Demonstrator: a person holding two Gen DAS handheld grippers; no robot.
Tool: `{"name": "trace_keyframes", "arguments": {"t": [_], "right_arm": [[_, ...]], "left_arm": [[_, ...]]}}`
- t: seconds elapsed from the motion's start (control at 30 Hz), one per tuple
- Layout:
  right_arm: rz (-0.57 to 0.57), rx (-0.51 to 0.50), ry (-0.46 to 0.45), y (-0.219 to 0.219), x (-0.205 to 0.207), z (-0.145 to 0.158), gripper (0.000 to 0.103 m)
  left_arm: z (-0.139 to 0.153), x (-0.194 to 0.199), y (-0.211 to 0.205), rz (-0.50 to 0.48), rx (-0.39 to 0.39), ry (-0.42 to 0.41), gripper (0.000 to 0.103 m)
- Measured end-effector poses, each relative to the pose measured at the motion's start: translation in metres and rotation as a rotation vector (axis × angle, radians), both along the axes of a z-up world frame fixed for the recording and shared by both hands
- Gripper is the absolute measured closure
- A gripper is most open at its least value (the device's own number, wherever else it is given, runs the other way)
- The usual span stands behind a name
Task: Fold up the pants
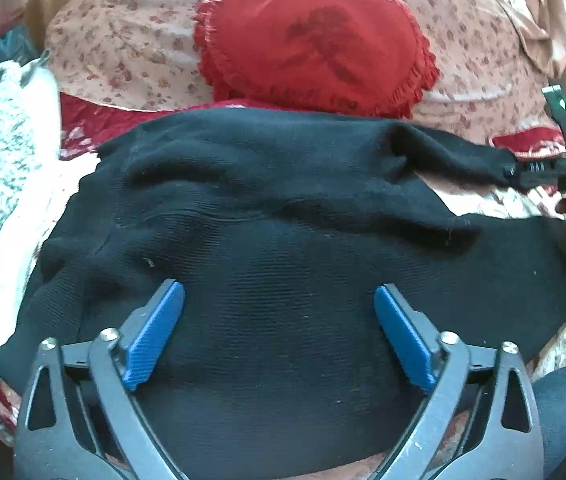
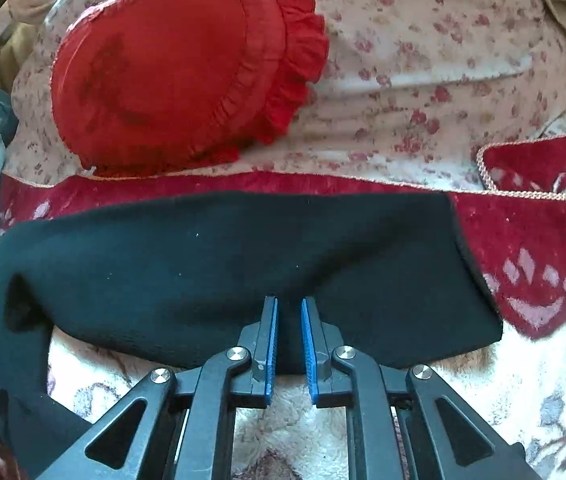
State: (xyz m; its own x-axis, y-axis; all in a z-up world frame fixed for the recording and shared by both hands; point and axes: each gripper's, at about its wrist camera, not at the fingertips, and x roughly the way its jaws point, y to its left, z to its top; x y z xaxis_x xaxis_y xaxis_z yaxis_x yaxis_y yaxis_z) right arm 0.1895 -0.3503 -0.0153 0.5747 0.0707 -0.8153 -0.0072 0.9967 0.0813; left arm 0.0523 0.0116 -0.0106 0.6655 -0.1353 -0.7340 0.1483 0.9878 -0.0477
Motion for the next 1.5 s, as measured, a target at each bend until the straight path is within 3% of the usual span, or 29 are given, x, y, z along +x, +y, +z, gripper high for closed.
{"name": "trace_keyframes", "arguments": {"t": [0.17,0.47,0.67,0.9,0.97,1.1,1.17,1.4,1.5], "right_arm": [[-0.029,0.063,-0.03,-0.006,-0.001,-0.003,0.091],[-0.019,0.028,-0.069,0.0,-0.005,-0.003,0.091],[0.009,-0.044,-0.081,0.007,-0.006,-0.004,0.091],[-0.005,-0.002,-0.058,0.0,-0.004,-0.006,0.091],[-0.012,0.009,-0.011,-0.002,0.002,-0.005,0.091],[-0.025,-0.022,0.169,-0.001,0.023,0.002,0.091],[-0.056,-0.028,0.204,0.0,0.028,0.003,0.091],[-0.272,-0.015,0.194,0.006,0.028,0.007,0.089],[-0.302,-0.05,0.069,0.013,0.015,0.0,0.089]], "left_arm": [[0.004,0.014,0.003,-0.049,-0.004,0.123,0.004],[0.006,0.02,0.0,-0.064,-0.004,0.213,0.003],[0.006,0.023,0.003,-0.075,-0.021,0.226,0.002],[0.005,0.021,-0.001,-0.078,-0.017,0.22,0.002],[0.005,0.021,0.001,-0.084,-0.017,0.216,0.002],[0.004,0.021,0.0,-0.074,-0.008,0.207,0.001],[0.004,0.021,0.0,-0.066,-0.008,0.21,0.001],[0.004,0.021,0.002,-0.093,0.001,0.215,0.001],[0.006,0.02,0.002,-0.093,0.005,0.22,0.001]]}}
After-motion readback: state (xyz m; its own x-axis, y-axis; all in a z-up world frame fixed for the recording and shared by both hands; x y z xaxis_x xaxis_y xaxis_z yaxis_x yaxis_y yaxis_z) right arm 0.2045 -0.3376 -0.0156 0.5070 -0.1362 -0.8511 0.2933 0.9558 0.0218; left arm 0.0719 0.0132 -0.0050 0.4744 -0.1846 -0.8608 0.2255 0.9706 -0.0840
